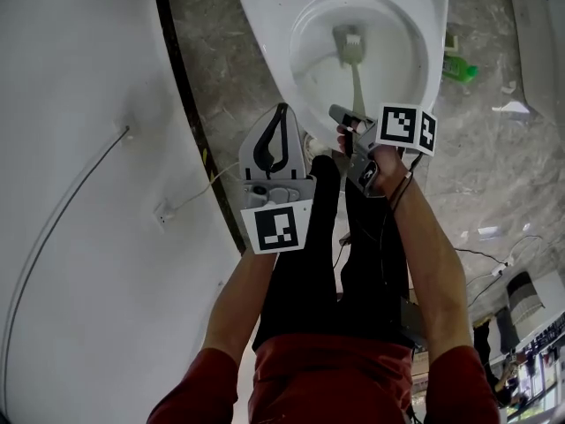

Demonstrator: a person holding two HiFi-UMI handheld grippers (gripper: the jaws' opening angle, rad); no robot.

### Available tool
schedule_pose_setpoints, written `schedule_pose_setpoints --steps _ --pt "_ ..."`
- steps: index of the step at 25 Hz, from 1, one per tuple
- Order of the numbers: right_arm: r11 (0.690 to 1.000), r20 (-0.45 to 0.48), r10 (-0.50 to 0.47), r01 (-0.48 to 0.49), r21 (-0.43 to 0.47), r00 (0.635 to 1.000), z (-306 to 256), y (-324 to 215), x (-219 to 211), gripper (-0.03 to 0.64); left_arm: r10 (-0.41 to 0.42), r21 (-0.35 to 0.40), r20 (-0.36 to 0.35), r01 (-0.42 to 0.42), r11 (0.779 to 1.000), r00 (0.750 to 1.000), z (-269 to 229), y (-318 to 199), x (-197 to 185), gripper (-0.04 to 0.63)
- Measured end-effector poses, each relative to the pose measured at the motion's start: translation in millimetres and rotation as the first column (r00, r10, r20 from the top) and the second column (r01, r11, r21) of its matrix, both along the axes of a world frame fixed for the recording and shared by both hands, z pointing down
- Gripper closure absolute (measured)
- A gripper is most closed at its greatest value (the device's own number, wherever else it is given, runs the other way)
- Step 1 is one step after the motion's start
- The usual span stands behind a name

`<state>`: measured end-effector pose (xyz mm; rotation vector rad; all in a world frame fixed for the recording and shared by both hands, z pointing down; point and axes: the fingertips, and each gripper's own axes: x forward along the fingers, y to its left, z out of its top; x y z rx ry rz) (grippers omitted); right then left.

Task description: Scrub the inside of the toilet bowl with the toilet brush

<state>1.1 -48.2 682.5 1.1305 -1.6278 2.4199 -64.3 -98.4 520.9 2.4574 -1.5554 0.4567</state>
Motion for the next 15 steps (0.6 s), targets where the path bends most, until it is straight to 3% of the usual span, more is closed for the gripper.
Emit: schedule_pose_setpoints --steps 5,15 --pt "1.0 0.02 0.026 -0.026 -0.014 0.999 10 -14 19 0.611 -0.006 -0.008 0.005 0.006 1.0 1.0 3 6 5 0.591" --pt "1.0 -0.025 -0.016 0.016 -0.022 1.0 37 -39 34 0.609 -0.042 0.006 0.009 0.042 0.999 0.999 6 -8 6 0.591"
